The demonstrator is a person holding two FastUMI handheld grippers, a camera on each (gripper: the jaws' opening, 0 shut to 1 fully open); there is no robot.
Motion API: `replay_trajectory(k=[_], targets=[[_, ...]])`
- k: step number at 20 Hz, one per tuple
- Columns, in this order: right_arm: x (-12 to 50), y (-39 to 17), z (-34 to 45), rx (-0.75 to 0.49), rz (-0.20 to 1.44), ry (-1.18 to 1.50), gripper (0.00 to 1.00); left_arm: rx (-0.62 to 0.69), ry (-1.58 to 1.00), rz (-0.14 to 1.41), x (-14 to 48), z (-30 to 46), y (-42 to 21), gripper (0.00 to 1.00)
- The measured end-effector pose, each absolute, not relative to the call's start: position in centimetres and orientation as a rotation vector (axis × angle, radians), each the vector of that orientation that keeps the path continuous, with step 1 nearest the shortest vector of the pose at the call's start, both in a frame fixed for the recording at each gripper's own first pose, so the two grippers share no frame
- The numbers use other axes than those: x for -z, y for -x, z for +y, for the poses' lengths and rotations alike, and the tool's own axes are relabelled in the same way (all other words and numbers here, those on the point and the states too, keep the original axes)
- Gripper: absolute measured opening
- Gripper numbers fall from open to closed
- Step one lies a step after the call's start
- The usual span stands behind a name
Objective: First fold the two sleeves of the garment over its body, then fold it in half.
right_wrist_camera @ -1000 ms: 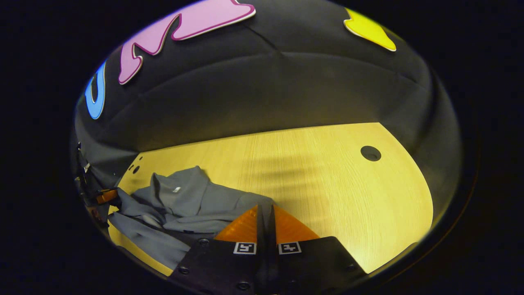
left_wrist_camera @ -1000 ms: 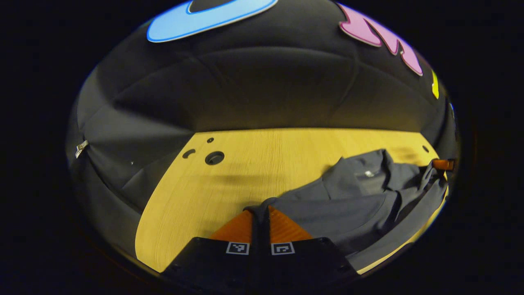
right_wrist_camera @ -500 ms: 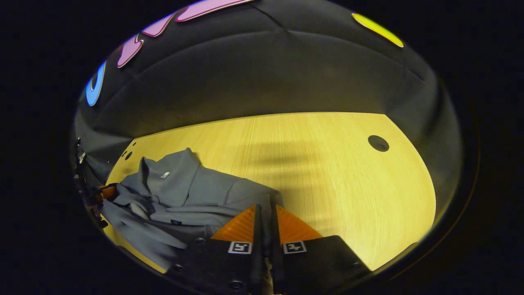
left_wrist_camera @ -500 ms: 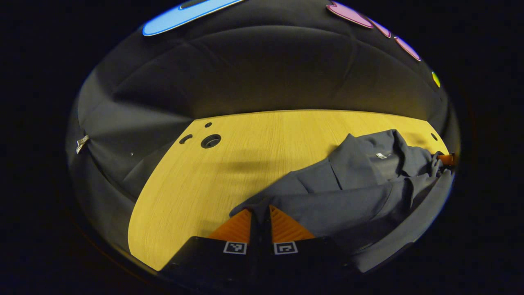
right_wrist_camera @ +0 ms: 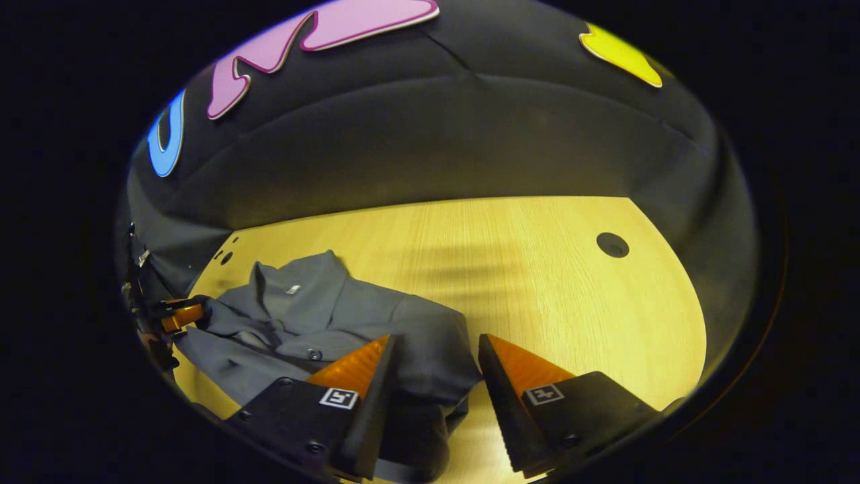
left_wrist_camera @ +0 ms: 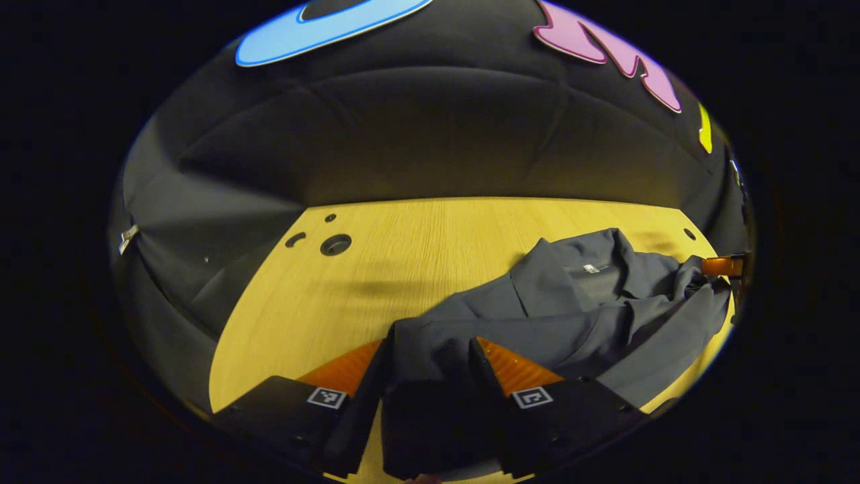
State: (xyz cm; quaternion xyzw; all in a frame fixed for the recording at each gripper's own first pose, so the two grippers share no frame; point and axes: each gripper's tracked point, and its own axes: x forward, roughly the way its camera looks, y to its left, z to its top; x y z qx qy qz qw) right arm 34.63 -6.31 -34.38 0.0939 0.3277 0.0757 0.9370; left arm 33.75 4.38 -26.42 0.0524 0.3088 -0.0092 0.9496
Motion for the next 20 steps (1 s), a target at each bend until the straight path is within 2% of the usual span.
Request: replay_trajectory(k=[5, 13, 20], targets=[[29.3, -32.5, -5.9, -0.186, 0.585, -0.215, 0.76, 0.019, -0.115, 0.534, 22.0, 4.5, -32.2, 0.86], [23.7, -25.5, -4.6, -0.259, 0.496, -0.228, 0.78, 0.052, -0.050, 0.357, 14.6, 2.7, -25.8, 0.87], [19.9, -17.9, -2.9, -0.344, 0.396, -0.089, 0.78, 0.060, 0.019, 0.315, 12.4, 1.1, -17.8, 0.87]])
